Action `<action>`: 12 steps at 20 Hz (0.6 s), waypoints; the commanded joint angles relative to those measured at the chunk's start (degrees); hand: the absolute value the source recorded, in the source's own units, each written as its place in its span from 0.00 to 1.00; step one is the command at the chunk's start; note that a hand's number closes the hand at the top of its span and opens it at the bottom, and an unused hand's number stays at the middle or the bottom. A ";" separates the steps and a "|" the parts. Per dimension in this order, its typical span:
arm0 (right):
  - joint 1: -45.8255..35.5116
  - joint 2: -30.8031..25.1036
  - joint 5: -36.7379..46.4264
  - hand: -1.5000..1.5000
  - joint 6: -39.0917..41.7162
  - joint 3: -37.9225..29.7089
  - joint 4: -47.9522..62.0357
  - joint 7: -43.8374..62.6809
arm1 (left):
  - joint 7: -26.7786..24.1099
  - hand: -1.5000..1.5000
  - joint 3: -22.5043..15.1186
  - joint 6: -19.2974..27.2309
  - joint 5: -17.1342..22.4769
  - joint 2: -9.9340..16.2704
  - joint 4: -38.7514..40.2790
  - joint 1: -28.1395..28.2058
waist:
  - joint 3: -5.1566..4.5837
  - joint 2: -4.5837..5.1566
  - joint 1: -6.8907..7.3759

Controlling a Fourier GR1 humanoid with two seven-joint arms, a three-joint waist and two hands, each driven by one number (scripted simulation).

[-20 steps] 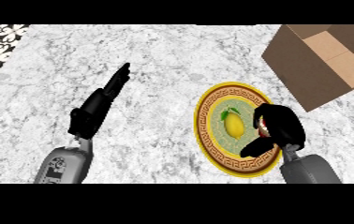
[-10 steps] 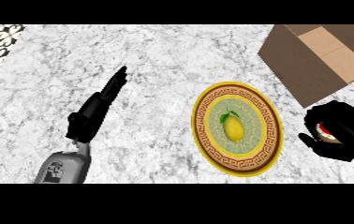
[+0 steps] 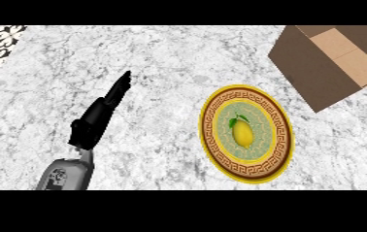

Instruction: Pick the cupcake from the plate and place it in the cardboard box

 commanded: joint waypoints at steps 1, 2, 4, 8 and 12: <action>2.69 -5.35 -8.77 1.00 7.80 -7.20 4.05 -13.65 | 3.04 0.50 -1.22 0.67 -0.82 -0.87 -2.55 -0.28 | -0.05 -0.17 0.17; 1.30 -8.26 -12.48 1.00 11.54 -9.53 4.06 -13.35 | -0.38 0.50 0.25 0.25 -0.24 -0.18 0.50 -0.40 | -0.11 -0.12 -0.27; 2.63 -9.08 -16.85 1.00 15.12 -11.24 3.86 -11.63 | 0.84 0.50 -0.57 -0.12 -0.49 0.07 -1.79 0.98 | -0.12 -0.32 0.00; 3.14 -9.96 -21.10 1.00 16.88 -13.02 7.01 -9.19 | 3.39 0.50 -0.69 0.25 -1.12 -0.60 -0.80 -2.62 | -0.10 -0.07 0.41; -0.52 -14.15 -24.26 1.00 20.01 -12.91 12.07 -4.82 | 2.72 0.50 -1.80 0.64 -1.32 -2.21 -0.75 -1.71 | -0.07 0.24 1.65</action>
